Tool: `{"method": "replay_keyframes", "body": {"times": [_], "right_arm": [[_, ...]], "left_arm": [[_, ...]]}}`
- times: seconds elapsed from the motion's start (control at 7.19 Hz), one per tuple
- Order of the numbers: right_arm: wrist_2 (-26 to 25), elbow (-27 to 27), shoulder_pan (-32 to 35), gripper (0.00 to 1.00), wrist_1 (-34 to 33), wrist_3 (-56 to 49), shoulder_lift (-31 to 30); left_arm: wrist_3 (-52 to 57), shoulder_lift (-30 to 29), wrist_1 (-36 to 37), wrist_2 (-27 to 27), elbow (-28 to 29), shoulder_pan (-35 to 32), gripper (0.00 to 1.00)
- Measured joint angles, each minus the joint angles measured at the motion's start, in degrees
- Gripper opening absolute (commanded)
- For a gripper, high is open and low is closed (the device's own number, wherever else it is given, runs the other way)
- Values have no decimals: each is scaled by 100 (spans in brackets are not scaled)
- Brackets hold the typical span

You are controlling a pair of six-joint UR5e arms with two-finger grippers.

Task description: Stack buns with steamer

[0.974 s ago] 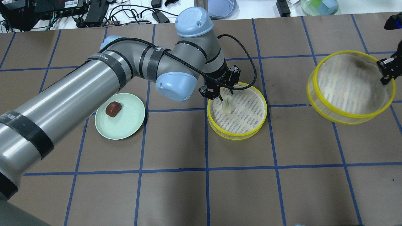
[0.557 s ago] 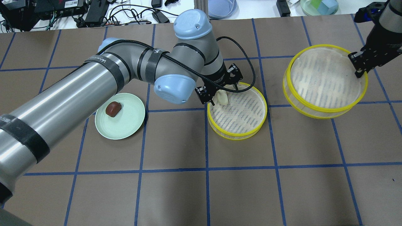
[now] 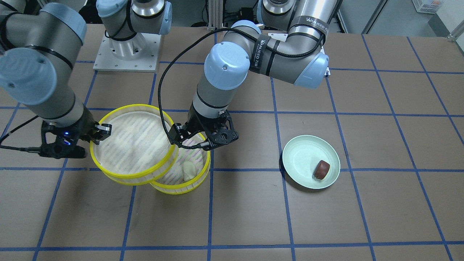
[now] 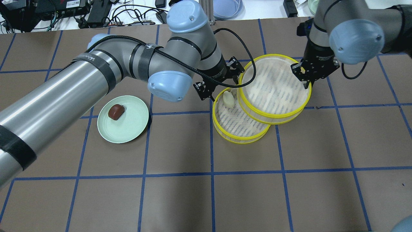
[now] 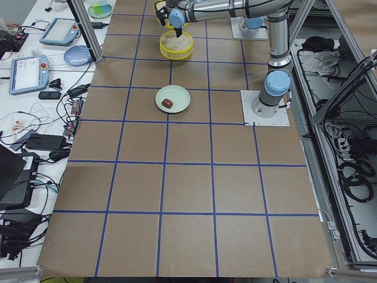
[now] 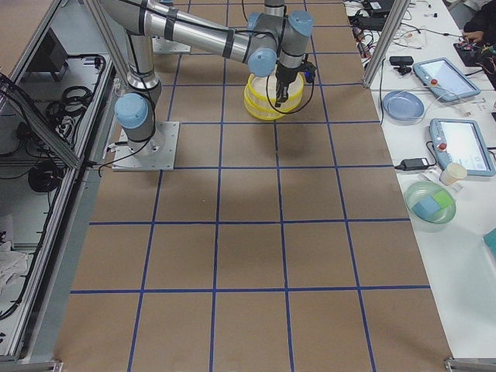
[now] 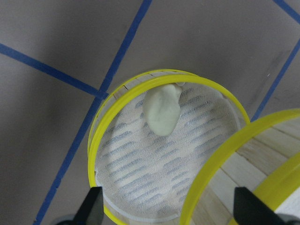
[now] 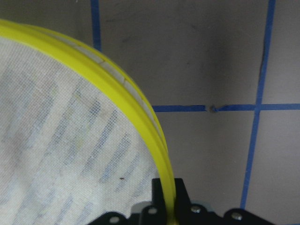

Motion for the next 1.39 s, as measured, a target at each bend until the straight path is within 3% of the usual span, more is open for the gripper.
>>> {"method": "replay_keyframes", "body": {"times": [0.56, 0.83, 1.39], "right_arm": [[191, 8, 514, 0, -157, 510, 255], [183, 97, 677, 0, -340, 582, 358], [127, 752, 698, 0, -1504, 119, 427]], "left_arm": [[1602, 725, -1025, 15, 36, 1028, 100], [2820, 980, -1626, 110, -7, 1855, 100], [5222, 983, -1987, 790, -672, 3331, 100]]}}
